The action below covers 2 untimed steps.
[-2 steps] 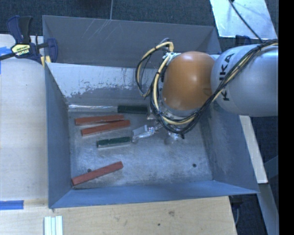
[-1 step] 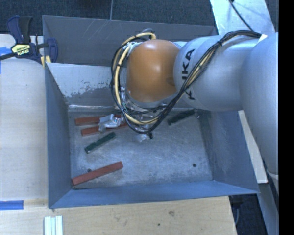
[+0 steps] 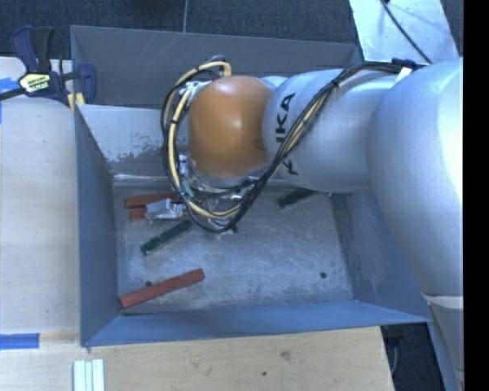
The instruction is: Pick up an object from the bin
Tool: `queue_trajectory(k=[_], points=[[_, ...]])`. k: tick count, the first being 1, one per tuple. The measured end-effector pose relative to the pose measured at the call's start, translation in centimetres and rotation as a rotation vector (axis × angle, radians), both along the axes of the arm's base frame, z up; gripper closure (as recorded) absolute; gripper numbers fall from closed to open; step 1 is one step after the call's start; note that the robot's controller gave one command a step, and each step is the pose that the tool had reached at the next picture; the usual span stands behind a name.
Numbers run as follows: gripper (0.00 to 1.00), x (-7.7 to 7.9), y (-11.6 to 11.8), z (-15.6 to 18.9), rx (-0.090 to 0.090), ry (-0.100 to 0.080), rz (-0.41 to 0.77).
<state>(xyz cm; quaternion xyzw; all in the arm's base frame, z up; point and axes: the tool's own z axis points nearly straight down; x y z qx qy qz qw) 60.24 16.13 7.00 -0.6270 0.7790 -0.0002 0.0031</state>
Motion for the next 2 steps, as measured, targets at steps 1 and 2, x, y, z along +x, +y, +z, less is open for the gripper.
queue_trajectory(k=[1,2], points=[[1.00,0.0,0.0,0.1,0.001,-0.001,0.001],[1.00,-3.4,-0.1,14.5,0.000,-0.006,0.020]])
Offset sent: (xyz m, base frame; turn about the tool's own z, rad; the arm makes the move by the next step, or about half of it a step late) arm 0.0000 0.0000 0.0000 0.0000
